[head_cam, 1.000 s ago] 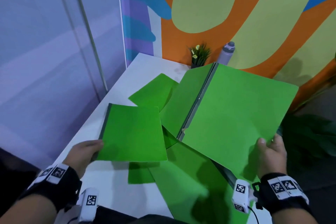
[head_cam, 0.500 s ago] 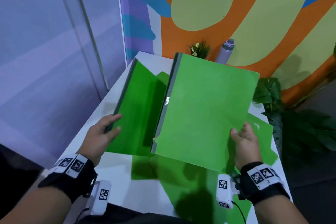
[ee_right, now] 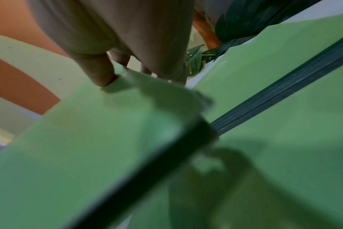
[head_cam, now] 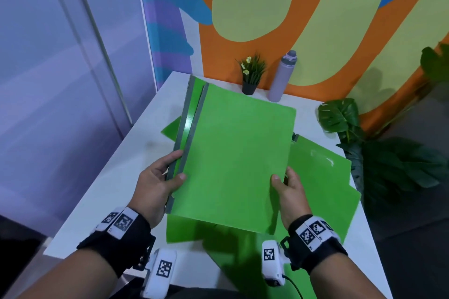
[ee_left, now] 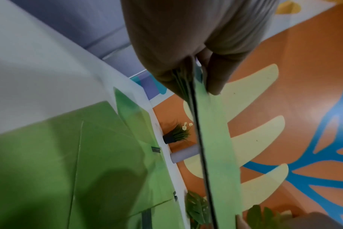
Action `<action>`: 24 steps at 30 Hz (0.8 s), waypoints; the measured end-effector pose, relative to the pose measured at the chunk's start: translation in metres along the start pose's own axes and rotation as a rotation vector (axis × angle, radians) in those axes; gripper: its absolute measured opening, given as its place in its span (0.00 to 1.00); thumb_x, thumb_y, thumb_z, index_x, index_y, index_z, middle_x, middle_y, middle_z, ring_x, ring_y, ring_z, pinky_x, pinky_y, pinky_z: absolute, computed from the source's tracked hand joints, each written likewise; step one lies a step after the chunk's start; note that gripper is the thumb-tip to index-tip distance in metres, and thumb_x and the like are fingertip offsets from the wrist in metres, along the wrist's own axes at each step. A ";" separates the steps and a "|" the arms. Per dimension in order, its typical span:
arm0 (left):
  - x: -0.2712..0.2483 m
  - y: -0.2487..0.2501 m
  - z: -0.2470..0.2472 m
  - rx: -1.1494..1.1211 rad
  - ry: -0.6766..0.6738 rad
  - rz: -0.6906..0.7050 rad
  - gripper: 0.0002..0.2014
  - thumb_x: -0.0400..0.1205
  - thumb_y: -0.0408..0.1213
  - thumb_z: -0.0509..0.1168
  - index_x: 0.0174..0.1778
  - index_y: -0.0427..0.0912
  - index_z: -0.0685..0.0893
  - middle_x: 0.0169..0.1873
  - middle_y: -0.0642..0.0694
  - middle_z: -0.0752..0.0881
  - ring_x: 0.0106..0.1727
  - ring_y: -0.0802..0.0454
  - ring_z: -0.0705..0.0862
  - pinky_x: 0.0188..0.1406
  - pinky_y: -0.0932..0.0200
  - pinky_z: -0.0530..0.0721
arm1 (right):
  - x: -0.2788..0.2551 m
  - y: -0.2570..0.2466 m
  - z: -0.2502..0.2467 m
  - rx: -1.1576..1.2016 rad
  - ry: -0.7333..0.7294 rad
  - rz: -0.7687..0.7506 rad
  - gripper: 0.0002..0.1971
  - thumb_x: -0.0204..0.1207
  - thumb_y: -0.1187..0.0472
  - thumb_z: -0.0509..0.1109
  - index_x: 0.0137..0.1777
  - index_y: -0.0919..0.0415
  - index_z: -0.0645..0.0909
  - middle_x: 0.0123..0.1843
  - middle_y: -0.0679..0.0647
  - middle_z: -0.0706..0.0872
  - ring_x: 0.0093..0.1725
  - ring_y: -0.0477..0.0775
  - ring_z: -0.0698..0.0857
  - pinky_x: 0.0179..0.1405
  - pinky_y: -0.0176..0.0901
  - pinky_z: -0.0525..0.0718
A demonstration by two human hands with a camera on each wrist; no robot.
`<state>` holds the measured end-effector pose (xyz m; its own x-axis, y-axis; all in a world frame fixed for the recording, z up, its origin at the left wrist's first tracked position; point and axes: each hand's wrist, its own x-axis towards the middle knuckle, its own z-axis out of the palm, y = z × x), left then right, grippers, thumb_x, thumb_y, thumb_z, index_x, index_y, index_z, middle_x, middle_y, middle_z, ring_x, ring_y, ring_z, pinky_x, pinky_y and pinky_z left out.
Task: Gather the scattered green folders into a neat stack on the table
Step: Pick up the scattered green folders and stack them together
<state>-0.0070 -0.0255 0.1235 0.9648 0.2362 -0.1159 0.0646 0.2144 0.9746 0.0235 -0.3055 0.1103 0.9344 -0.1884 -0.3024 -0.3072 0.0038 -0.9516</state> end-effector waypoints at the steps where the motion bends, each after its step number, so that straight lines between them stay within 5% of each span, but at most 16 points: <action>1: 0.000 0.000 0.002 -0.052 -0.013 -0.013 0.25 0.77 0.14 0.64 0.58 0.50 0.86 0.52 0.54 0.92 0.55 0.49 0.85 0.56 0.53 0.85 | -0.001 -0.001 -0.001 0.016 0.003 0.005 0.33 0.81 0.61 0.66 0.83 0.46 0.57 0.86 0.52 0.55 0.83 0.57 0.57 0.79 0.62 0.58; 4: -0.001 -0.001 0.007 -0.108 -0.133 -0.063 0.29 0.78 0.17 0.62 0.65 0.55 0.79 0.52 0.37 0.87 0.52 0.41 0.78 0.51 0.46 0.77 | -0.002 -0.003 -0.005 0.070 -0.016 0.001 0.37 0.79 0.66 0.67 0.81 0.35 0.56 0.87 0.55 0.52 0.85 0.59 0.53 0.78 0.67 0.57; 6: 0.004 -0.003 0.009 -0.018 -0.186 -0.138 0.31 0.78 0.24 0.65 0.69 0.63 0.73 0.57 0.30 0.84 0.50 0.37 0.77 0.49 0.47 0.76 | -0.005 -0.004 -0.010 0.034 0.010 -0.031 0.40 0.79 0.68 0.67 0.82 0.36 0.54 0.86 0.59 0.53 0.85 0.58 0.52 0.79 0.64 0.59; 8: 0.010 -0.014 0.010 0.130 -0.201 -0.229 0.28 0.81 0.37 0.67 0.74 0.63 0.69 0.62 0.32 0.81 0.59 0.33 0.80 0.63 0.42 0.76 | -0.008 -0.002 -0.014 -0.045 0.007 -0.064 0.38 0.80 0.65 0.68 0.84 0.45 0.53 0.86 0.58 0.55 0.84 0.57 0.56 0.79 0.59 0.61; 10: 0.017 -0.030 0.012 0.262 -0.141 -0.249 0.19 0.82 0.45 0.65 0.70 0.58 0.74 0.61 0.43 0.85 0.67 0.37 0.80 0.70 0.31 0.75 | -0.007 0.002 -0.019 -0.129 -0.030 -0.067 0.34 0.81 0.59 0.66 0.84 0.53 0.56 0.84 0.57 0.62 0.82 0.56 0.63 0.79 0.57 0.64; 14: 0.027 -0.058 0.015 0.503 0.071 -0.254 0.16 0.85 0.37 0.60 0.69 0.45 0.74 0.55 0.42 0.84 0.57 0.38 0.82 0.64 0.38 0.80 | 0.008 0.025 -0.046 -0.371 0.027 -0.050 0.18 0.80 0.54 0.66 0.70 0.44 0.79 0.66 0.62 0.85 0.63 0.54 0.83 0.69 0.61 0.79; 17: 0.026 -0.074 0.011 0.616 0.176 -0.302 0.18 0.86 0.33 0.58 0.73 0.40 0.72 0.50 0.37 0.82 0.47 0.36 0.81 0.49 0.45 0.80 | 0.021 0.056 -0.094 -0.678 0.216 0.095 0.17 0.80 0.62 0.65 0.69 0.60 0.81 0.69 0.61 0.84 0.64 0.60 0.83 0.70 0.53 0.77; 20: 0.023 -0.092 0.001 0.681 0.226 -0.341 0.19 0.85 0.32 0.56 0.73 0.37 0.72 0.41 0.38 0.79 0.32 0.42 0.75 0.30 0.53 0.74 | 0.018 0.092 -0.138 -0.876 0.357 0.335 0.23 0.77 0.64 0.64 0.74 0.59 0.76 0.70 0.68 0.76 0.61 0.69 0.79 0.63 0.55 0.78; 24: 0.021 -0.099 -0.009 0.710 0.262 -0.366 0.21 0.85 0.32 0.56 0.75 0.37 0.70 0.55 0.30 0.82 0.41 0.37 0.79 0.37 0.49 0.78 | 0.013 0.124 -0.163 -0.856 0.412 0.560 0.33 0.75 0.64 0.64 0.81 0.53 0.62 0.68 0.71 0.70 0.61 0.75 0.78 0.62 0.59 0.78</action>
<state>0.0050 -0.0336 0.0226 0.7668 0.4993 -0.4034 0.5917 -0.3063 0.7457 -0.0321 -0.4676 -0.0026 0.5410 -0.6859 -0.4868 -0.8405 -0.4608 -0.2849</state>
